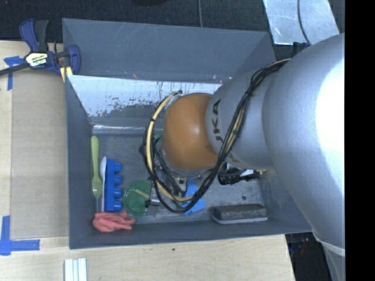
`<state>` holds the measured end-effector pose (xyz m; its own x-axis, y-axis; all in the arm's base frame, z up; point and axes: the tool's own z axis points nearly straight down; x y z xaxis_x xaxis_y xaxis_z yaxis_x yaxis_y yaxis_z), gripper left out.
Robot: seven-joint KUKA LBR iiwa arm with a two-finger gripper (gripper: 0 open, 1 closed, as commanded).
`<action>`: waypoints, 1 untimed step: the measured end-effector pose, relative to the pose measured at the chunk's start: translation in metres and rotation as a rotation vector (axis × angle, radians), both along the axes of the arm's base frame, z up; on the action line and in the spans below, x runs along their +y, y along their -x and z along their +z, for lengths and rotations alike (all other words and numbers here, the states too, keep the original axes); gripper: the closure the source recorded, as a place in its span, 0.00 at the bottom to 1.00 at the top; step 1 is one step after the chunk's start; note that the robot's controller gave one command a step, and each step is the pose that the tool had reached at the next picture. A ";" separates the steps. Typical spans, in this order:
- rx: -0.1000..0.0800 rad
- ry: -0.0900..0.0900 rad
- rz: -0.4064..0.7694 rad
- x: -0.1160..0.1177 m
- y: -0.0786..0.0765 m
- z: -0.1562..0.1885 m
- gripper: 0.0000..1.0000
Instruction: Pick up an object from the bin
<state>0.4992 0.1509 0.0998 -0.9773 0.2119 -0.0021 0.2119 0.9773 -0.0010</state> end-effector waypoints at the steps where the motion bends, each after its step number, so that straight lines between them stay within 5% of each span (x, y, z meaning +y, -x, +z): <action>1: -0.008 -0.008 -0.275 0.000 0.006 -0.025 0.00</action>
Offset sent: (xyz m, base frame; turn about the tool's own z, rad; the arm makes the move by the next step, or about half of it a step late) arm 0.0007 0.0050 -0.0298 0.1377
